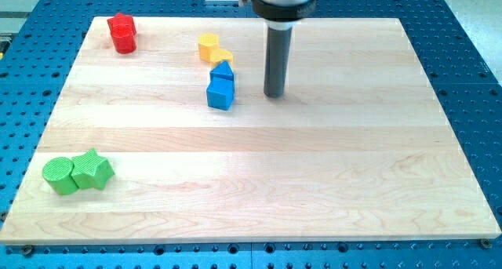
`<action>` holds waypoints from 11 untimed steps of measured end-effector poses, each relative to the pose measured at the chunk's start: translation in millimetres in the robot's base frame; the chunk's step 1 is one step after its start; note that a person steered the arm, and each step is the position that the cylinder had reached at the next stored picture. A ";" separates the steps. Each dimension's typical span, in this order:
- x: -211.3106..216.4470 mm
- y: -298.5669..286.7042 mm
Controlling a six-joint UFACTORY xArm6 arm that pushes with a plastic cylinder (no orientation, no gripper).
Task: Move the blue blocks and heart to the left
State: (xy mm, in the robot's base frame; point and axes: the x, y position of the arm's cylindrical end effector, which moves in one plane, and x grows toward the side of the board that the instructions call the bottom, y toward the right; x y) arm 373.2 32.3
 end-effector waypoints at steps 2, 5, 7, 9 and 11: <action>-7.9 -57.8; 17.7 -73.1; 55.1 -36.9; 53.2 -51.2; -35.1 -19.1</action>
